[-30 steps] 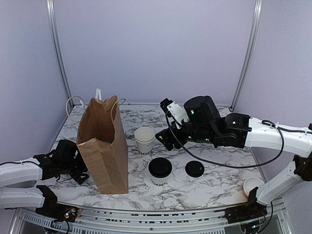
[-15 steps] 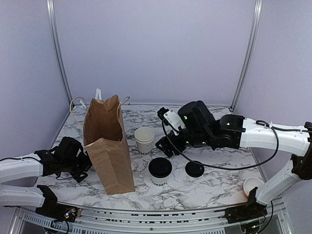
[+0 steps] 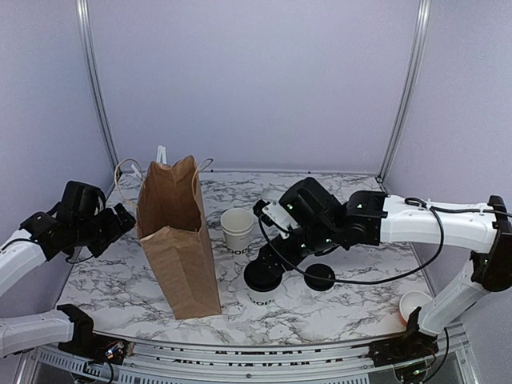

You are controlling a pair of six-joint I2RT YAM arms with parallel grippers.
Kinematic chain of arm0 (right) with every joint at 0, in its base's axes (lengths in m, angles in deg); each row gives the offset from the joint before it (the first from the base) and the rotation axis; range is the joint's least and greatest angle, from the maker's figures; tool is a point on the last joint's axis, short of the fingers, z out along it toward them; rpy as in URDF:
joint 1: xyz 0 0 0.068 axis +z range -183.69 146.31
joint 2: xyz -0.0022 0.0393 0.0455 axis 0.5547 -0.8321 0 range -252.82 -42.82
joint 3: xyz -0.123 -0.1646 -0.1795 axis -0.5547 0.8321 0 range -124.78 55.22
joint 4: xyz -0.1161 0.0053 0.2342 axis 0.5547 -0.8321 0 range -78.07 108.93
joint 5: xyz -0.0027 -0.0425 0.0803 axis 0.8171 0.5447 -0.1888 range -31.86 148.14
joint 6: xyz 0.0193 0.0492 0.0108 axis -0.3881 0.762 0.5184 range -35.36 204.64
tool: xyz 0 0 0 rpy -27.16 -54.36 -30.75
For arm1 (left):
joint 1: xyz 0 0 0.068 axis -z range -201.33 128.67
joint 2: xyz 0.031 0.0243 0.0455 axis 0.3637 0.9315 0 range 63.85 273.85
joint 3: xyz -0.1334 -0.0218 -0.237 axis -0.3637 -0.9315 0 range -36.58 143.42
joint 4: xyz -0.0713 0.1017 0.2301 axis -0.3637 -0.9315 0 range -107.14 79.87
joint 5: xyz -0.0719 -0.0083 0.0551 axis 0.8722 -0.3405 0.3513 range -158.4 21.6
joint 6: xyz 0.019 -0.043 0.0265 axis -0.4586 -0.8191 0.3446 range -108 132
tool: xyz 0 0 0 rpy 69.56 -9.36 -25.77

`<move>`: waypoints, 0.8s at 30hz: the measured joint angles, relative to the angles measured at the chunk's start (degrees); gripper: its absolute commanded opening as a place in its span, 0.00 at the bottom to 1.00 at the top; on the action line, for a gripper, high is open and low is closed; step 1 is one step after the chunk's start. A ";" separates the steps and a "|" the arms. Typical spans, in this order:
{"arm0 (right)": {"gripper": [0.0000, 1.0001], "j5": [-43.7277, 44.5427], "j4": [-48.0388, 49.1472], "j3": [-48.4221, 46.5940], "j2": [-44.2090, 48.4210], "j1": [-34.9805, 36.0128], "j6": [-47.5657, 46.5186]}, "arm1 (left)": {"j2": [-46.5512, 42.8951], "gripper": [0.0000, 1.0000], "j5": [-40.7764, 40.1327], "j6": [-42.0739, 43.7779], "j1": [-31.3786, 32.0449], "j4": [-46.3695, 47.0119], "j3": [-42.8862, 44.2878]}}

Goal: Pack the takeout coffee

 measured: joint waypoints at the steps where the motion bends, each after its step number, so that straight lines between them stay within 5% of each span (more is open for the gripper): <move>1: 0.81 -0.31 -1.22 -0.26 -0.52 0.15 0.42 | -0.26 0.99 -0.37 1.20 -0.17 -0.61 1.42; 24: 0.85 0.79 -12.85 -8.92 -8.15 4.28 1.81 | -0.61 0.99 -3.91 17.75 -1.29 -7.82 27.54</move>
